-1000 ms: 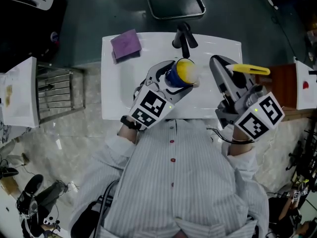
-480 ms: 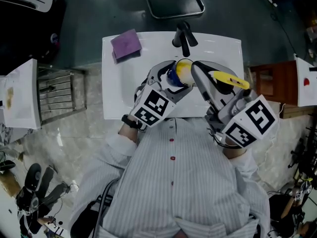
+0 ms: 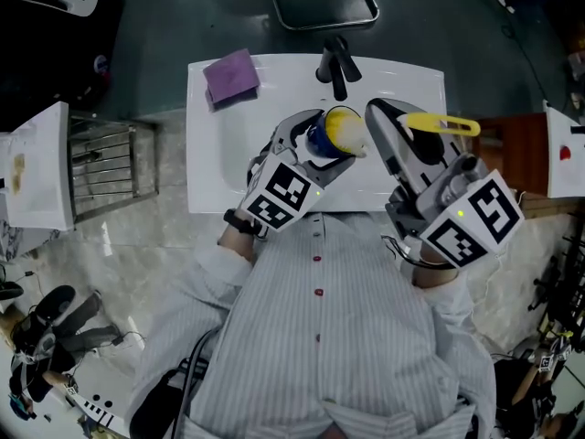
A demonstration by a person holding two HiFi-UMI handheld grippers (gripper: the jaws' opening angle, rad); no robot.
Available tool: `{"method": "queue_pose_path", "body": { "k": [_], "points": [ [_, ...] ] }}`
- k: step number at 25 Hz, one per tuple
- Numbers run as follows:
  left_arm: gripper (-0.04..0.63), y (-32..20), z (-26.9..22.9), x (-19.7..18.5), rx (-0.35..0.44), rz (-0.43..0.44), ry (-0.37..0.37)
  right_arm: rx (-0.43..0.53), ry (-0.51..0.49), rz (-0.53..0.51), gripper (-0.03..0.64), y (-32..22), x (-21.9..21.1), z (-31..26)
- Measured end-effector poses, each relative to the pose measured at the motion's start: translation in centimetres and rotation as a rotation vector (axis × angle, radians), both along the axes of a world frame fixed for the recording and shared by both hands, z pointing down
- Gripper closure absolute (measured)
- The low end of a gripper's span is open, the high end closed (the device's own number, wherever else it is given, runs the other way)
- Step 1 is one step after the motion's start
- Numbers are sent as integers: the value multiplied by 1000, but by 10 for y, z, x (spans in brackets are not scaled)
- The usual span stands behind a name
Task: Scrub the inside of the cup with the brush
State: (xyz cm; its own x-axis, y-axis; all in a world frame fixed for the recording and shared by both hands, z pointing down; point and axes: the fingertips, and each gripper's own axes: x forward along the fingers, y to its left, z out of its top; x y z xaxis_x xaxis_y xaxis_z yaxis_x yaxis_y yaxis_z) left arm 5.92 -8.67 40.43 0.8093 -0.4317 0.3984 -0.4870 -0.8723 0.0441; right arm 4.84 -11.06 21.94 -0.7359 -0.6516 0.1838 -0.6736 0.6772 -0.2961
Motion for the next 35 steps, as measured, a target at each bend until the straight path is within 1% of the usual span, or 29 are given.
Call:
{"method": "queue_pose_path", "body": {
  "k": [7, 10, 13, 17, 22, 27, 32, 35],
  "points": [
    [210, 3, 2, -1, -17, -34, -6, 21, -43, 24, 584, 1, 25, -24],
    [210, 0, -6, -4, -4, -42, -6, 33, -74, 41, 583, -1, 35, -34],
    [210, -1, -7, -9, -8, -61, -5, 53, -98, 64, 583, 0, 48, -48],
    [210, -3, -7, -15, -19, -91, -1, 76, -114, 94, 583, 2, 66, -61],
    [210, -2, -9, -17, -19, -124, 5, 109, -112, 133, 583, 8, 92, -70],
    [210, -1, -14, -19, -13, -136, 18, 90, -97, 179, 583, 11, 111, -57],
    [210, 2, -22, -12, -1, -118, 28, 42, -79, 206, 583, 11, 123, -27],
    [210, 0, -27, -9, -3, -114, 47, 10, -74, 226, 583, 9, 129, -6]
  ]
}}
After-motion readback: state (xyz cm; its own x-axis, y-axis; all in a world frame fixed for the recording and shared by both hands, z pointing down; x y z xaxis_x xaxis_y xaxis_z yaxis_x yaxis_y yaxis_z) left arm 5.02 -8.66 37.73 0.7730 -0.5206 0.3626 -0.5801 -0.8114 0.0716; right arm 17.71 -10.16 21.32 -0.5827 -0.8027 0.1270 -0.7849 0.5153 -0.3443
